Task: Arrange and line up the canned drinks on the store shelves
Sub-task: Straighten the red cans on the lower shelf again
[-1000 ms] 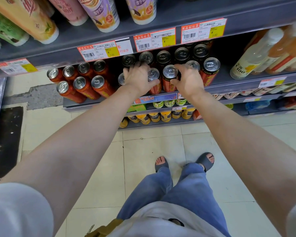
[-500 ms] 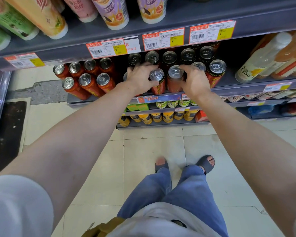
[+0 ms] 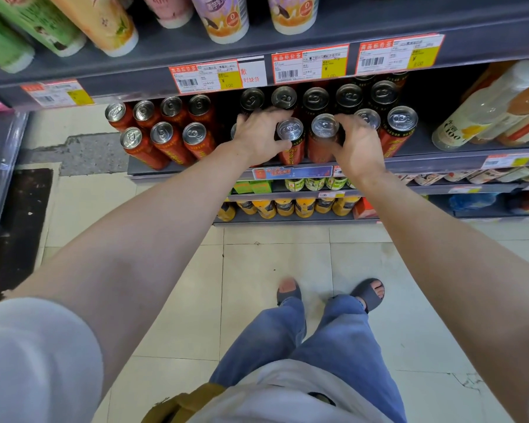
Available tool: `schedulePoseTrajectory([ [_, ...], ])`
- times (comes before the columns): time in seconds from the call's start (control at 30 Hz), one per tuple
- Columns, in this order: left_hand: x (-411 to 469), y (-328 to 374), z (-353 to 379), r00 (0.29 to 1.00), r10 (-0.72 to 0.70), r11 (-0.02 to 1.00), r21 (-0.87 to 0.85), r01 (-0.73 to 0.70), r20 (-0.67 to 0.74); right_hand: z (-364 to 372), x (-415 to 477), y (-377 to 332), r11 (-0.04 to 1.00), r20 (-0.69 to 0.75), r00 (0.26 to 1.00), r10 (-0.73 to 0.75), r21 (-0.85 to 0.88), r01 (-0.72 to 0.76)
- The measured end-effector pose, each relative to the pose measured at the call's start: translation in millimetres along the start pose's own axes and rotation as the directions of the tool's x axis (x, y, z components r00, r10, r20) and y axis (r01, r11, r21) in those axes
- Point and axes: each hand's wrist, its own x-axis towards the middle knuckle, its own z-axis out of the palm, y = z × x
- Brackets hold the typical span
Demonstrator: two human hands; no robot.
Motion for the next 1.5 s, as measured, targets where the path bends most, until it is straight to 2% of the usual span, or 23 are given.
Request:
schedulePoseTrajectory([
  [0.13,-12,-16,-5,0.993,-0.042,0.999,-0.034,0.039,-0.112,3,-7,-3,1.0,-0.013,1.0,-0.006,-0.013,0.006],
  [0.23,-24,-36,-8,0.973,-0.105,0.994,-0.042,0.099,-0.206,7,-19,-10,0.999,-0.157,0.987,-0.031,0.028,0.035],
  [0.33,-29,-53,-8,0.966,-0.172,0.984,-0.083,0.159,-0.192,16,-28,-26,0.993,-0.243,0.968,-0.067,0.078,0.089],
  [0.43,-33,-65,-8,0.953,-0.2,0.978,-0.102,0.182,-0.227,28,-33,-48,0.985,-0.162,0.979,-0.126,0.093,0.142],
  [0.57,-47,-78,-12,0.941,-0.17,0.984,0.005,0.18,-0.294,46,-29,-74,0.976,-0.041,0.985,-0.17,0.134,0.174],
  [0.67,-50,-83,-14,0.95,-0.161,0.979,0.077,0.188,-0.269,57,-23,-89,0.972,-0.041,0.995,-0.091,0.214,0.097],
  [0.77,-41,-67,-13,0.954,-0.224,0.959,0.131,0.252,-0.198,60,-19,-92,0.96,-0.095,0.995,0.004,0.28,0.023],
  [0.87,-29,-50,-7,0.942,-0.316,0.933,0.142,0.329,-0.112,58,-20,-81,0.988,-0.125,0.992,0.031,0.153,-0.011],
  [0.93,-22,-51,-9,0.924,-0.373,0.927,0.013,0.375,-0.086,56,-18,-72,0.999,-0.146,0.988,0.039,0.006,-0.039],
  [1.07,-22,-65,-16,0.953,-0.301,0.942,-0.162,0.293,-0.024,51,-13,-68,0.986,-0.092,0.99,0.102,-0.121,-0.113],
  [1.2,-19,-79,-8,0.97,-0.242,0.928,-0.29,0.236,0.015,53,-11,-67,0.981,-0.119,0.987,0.108,-0.145,-0.125],
  [1.3,-18,-78,-3,0.962,-0.273,0.898,-0.362,0.251,-0.01,55,-9,-64,0.979,-0.122,0.986,0.116,-0.155,-0.135],
  [1.4,-16,-78,0,0.954,-0.288,0.913,-0.324,0.247,-0.083,56,-9,-62,0.98,-0.123,0.987,0.108,-0.157,-0.126],
  [1.5,-13,-76,-2,0.965,-0.243,0.929,-0.309,0.204,-0.095,55,-9,-60,0.979,-0.12,0.988,0.099,-0.166,-0.118],
])
